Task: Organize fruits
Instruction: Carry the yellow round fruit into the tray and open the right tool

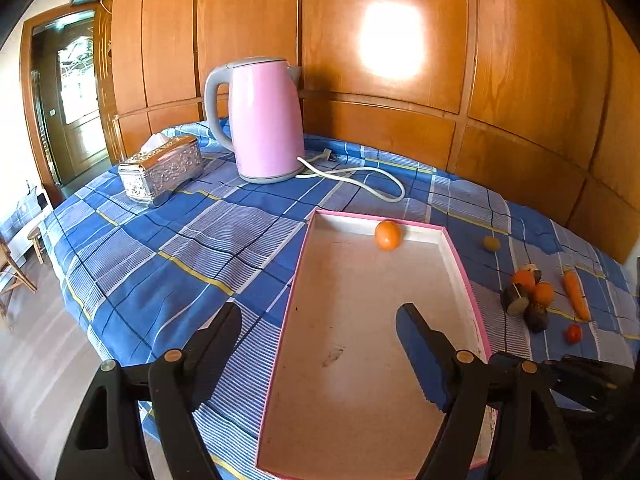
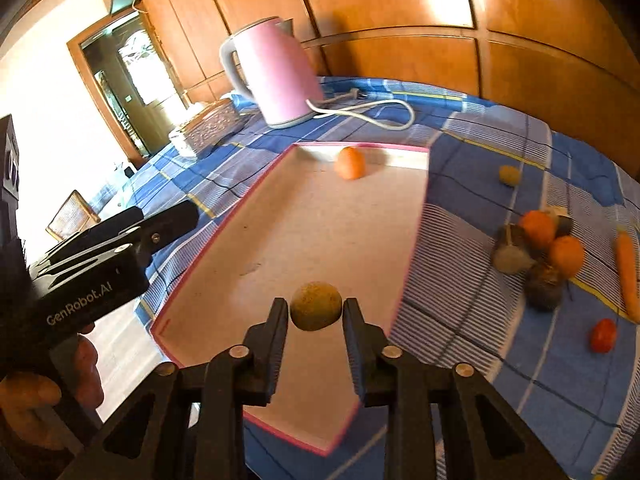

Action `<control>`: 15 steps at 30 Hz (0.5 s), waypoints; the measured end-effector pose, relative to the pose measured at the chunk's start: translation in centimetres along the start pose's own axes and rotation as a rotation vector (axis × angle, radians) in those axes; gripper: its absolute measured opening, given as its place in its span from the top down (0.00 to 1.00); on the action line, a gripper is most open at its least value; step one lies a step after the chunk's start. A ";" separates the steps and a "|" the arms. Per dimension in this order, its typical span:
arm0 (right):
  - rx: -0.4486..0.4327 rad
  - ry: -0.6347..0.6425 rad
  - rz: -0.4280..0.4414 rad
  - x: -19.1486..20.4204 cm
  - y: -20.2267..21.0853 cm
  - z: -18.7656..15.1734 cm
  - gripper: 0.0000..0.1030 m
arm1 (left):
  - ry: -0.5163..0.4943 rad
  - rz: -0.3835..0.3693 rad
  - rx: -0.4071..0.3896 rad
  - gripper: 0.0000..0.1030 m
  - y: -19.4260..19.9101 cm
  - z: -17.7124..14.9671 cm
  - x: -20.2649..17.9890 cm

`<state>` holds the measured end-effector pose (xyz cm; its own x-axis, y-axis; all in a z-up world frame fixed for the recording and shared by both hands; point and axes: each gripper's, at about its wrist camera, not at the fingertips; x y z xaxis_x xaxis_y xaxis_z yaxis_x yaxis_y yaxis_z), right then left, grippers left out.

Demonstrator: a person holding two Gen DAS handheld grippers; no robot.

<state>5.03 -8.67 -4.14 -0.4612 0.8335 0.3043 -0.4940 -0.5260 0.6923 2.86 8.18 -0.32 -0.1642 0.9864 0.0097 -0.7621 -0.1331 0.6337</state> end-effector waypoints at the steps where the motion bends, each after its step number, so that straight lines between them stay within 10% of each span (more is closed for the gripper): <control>1: -0.002 -0.001 -0.004 0.1 -0.1 -0.1 0.70 | 0.001 -0.002 0.002 0.22 0.0 0.0 0.0; 15: -0.031 -0.150 -0.185 -4.8 2.8 -2.5 0.70 | -0.030 -0.081 0.036 0.20 -0.1 -0.7 -1.5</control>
<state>4.01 -14.59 -5.27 -0.2477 0.9306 0.2693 -0.5831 -0.3652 0.7257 2.77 6.69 -0.94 -0.0839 0.9963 -0.0203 -0.7488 -0.0496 0.6610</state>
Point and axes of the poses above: each gripper's, at about its wrist camera, not at the fingertips, and y roughly against the way its jaws point, x to its left, z to its top, and after that the axes turned 3 degrees about z, right-handed
